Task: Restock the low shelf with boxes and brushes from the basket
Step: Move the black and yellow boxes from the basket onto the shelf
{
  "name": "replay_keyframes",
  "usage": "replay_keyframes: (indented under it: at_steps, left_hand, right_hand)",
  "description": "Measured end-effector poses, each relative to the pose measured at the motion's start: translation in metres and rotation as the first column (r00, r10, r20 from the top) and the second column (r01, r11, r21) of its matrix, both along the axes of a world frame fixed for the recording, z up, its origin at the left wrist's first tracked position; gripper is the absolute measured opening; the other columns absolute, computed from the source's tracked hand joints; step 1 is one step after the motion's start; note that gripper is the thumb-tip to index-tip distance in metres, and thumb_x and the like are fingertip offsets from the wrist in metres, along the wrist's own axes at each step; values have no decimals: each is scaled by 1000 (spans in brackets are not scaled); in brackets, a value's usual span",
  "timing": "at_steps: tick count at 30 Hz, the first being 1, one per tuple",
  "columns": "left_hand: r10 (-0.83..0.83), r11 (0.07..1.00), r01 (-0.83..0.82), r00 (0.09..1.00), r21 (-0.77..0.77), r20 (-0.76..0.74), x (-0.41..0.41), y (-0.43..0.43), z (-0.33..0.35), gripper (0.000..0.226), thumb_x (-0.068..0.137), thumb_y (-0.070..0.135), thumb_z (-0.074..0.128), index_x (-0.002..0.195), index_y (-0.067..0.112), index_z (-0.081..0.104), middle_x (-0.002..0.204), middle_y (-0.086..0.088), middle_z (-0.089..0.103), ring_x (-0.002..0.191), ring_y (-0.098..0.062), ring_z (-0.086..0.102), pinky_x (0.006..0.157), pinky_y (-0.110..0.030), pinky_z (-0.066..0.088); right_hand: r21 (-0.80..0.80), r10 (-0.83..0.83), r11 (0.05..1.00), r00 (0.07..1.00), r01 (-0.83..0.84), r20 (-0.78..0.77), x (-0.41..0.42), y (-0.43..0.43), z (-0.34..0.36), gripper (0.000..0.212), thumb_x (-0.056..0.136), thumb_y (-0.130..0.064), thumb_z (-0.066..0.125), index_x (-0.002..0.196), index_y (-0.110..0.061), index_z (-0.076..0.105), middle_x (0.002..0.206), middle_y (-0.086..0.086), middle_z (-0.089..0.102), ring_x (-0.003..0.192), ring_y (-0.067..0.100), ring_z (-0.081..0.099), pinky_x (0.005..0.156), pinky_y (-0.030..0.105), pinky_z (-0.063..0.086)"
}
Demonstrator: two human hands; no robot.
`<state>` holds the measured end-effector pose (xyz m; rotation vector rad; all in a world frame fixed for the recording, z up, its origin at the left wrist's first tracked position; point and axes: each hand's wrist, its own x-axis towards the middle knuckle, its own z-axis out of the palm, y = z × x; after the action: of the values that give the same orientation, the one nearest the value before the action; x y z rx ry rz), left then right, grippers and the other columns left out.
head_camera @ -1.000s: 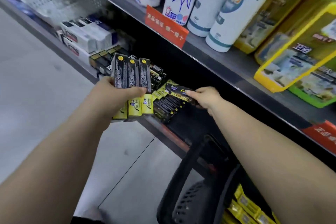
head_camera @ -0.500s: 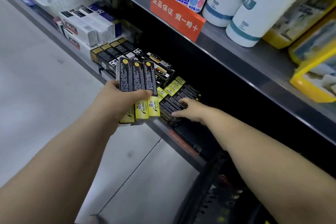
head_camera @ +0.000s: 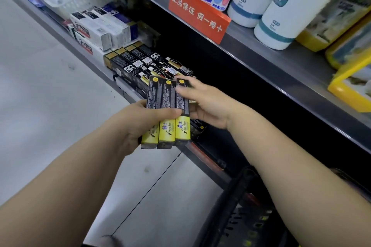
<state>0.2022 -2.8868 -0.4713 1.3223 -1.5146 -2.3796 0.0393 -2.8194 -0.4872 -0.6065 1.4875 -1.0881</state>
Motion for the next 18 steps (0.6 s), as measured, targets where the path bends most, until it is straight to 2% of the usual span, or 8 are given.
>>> replay_keyframes:
  at_steps: [2,4,7,10,12,14,16,18]
  left_hand:
    - [-2,1000,2,1000,7,-1,-2,0,-1,43,68,18,77,105,7,59,64,-9,71,43,-21,64,31,-21,43]
    - [52,998,-52,999,-19,10,-4,-1,-5,44,68,17,79,107,10,59,70,-8,73,47,-19,66,36,-25,47]
    - [173,982,-169,984,-81,36,-3,-6,-10,49,67,17,81,110,14,57,85,-11,71,49,-17,68,41,-29,51]
    - [233,967,-229,972,-108,22,-3,-11,-13,48,68,18,80,110,12,56,86,-12,68,46,-16,66,41,-28,50]
    - [240,964,-237,971,-120,9,-3,-12,-14,47,68,19,81,108,12,57,85,-11,69,48,-17,67,41,-28,50]
    - [231,963,-227,973,-147,9,-5,-11,-15,48,68,21,81,108,13,58,87,-9,68,59,-21,68,47,-31,52]
    - [224,964,-218,975,-155,19,-6,-10,-16,50,67,22,81,110,14,57,85,-7,68,63,-21,67,51,-33,53]
    - [234,966,-231,972,-120,14,-8,-9,-16,49,68,20,81,109,13,56,80,-7,67,50,-17,67,42,-29,51]
  right_hand:
    - [2,10,1000,1000,-10,18,-1,0,0,34,89,-19,61,121,-27,53,102,1,70,90,18,69,76,33,58]
    - [18,-63,998,996,64,-64,-13,2,0,27,85,-18,66,109,-21,56,91,1,70,79,13,70,67,28,57]
    - [46,-392,913,904,405,-171,-38,10,-9,17,80,-22,72,88,-18,58,82,-2,66,75,9,65,60,20,54]
    - [26,-642,763,761,646,-90,-61,16,-26,18,80,-20,73,83,-16,55,83,-1,63,78,7,61,64,20,53]
    - [61,-648,746,744,663,-162,-69,17,-41,17,83,-22,70,81,-16,54,86,-2,62,80,8,59,72,23,52]
    - [119,-608,752,752,648,-255,-70,16,-59,17,88,-25,65,86,-12,54,97,1,60,83,11,59,78,25,51]
    - [193,-530,771,780,607,-333,-64,13,-74,26,92,-27,59,109,-7,55,116,8,57,101,19,58,83,27,49]
    - [287,-405,804,833,521,-377,-58,12,-84,39,95,-28,54,126,-6,50,130,12,53,118,25,51,90,32,46]
